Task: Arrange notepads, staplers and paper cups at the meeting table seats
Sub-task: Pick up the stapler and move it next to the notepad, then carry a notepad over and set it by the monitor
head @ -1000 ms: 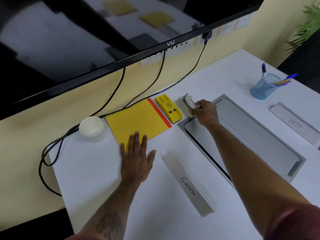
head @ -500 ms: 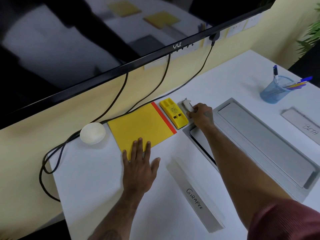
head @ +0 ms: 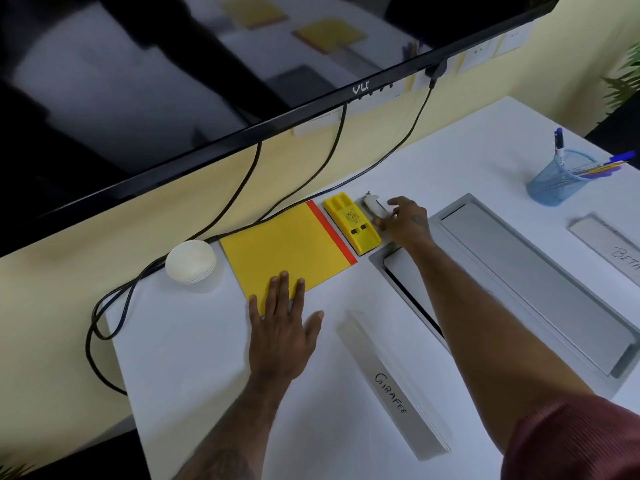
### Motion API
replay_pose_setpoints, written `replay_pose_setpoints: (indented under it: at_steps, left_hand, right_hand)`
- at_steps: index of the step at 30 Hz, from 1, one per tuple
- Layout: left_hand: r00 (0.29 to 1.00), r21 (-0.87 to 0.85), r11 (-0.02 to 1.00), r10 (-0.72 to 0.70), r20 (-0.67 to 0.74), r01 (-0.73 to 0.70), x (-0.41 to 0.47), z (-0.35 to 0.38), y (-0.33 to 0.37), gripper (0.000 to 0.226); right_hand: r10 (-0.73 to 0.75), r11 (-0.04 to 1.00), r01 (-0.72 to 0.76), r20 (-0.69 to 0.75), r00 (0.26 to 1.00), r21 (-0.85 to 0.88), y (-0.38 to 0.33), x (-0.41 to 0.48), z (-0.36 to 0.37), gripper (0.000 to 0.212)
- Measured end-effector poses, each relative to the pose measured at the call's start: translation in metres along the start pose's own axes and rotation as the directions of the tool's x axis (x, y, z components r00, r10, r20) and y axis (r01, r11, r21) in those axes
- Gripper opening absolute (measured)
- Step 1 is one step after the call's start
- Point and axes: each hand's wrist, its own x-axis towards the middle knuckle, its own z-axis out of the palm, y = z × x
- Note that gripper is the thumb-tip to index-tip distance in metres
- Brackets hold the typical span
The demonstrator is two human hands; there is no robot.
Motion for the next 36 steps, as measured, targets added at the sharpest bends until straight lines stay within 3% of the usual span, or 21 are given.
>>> replay_pose_setpoints:
  at_steps: [5,9,16,20,26,36]
  left_hand:
    - [1.0,-0.011,1.0,0.003,0.002,-0.003,-0.002,-0.002,0.001,0.072]
    - [0.999,-0.019,1.0,-0.011,0.031,0.012,-0.002,-0.005,0.001,0.074]
    - [0.995,-0.034,0.999,0.023,0.097,-0.02,-0.007,-0.021,0.002,0.082]
    - [0.993,-0.002,0.997,0.083,0.083,-0.083,-0.024,-0.039,0.003,0.081]
    - [0.978,0.002,0.98,0.198,0.064,-0.198,-0.053,-0.091,0.029,0.082]
    - [0.907,-0.005,0.907,0.421,-0.008,-0.421,-0.129,-0.158,0.167,0.078]
  right_hand:
    - [-0.057,0.989,0.067,-0.082,0.995,0.131,0.01,-0.022,-0.024,0.047]
    - [-0.195,0.979,0.181,-0.16,0.968,-0.095,0.022,-0.063,-0.04,0.046]
    - [-0.293,0.873,0.255,-0.027,0.956,-0.415,0.052,-0.154,-0.052,0.073]
    - [-0.289,0.793,0.24,0.0,0.957,-0.56,0.066,-0.202,-0.07,0.088]
    - [-0.212,0.821,0.165,-0.024,0.977,-0.546,0.087,-0.271,-0.114,0.088]
    - [-0.083,0.871,-0.016,-0.18,0.98,-0.491,0.152,-0.394,-0.225,0.084]
